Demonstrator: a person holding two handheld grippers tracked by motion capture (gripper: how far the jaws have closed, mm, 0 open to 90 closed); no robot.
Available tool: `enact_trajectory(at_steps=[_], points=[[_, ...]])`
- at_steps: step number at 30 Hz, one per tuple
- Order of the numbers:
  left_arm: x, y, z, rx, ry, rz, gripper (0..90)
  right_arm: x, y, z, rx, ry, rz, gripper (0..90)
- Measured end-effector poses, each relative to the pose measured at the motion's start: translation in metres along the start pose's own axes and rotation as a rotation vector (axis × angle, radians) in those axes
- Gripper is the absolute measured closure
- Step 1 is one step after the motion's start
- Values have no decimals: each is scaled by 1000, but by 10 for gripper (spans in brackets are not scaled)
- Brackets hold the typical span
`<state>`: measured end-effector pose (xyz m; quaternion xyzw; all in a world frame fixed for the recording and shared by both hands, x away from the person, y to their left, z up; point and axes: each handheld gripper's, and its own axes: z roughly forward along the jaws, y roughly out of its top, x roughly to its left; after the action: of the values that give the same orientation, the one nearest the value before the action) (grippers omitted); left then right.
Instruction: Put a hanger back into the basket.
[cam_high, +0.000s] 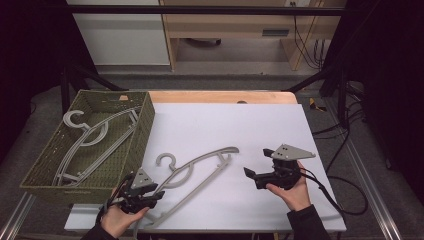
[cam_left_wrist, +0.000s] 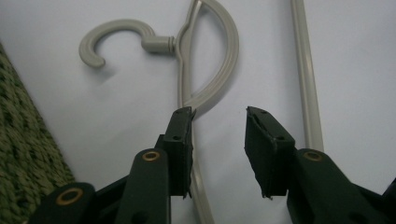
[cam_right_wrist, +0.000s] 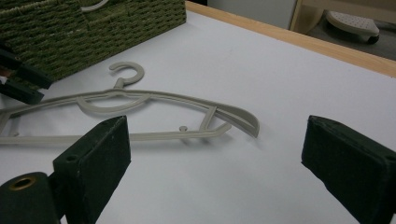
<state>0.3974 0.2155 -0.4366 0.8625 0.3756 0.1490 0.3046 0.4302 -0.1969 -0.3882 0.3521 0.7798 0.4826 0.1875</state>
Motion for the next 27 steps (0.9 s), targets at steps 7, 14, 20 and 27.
enact_trajectory(at_steps=[7,14,20,27], points=[[0,-6,8,64,32,-36,703,1,-1,0,3,2,1,83],[1,-10,14,111,63,-65,712,1,-1,0,5,5,-1,84],[2,-11,19,142,82,-122,793,2,-2,3,12,5,-1,86],[-1,-4,24,133,90,-180,812,2,-2,4,17,11,0,88]])
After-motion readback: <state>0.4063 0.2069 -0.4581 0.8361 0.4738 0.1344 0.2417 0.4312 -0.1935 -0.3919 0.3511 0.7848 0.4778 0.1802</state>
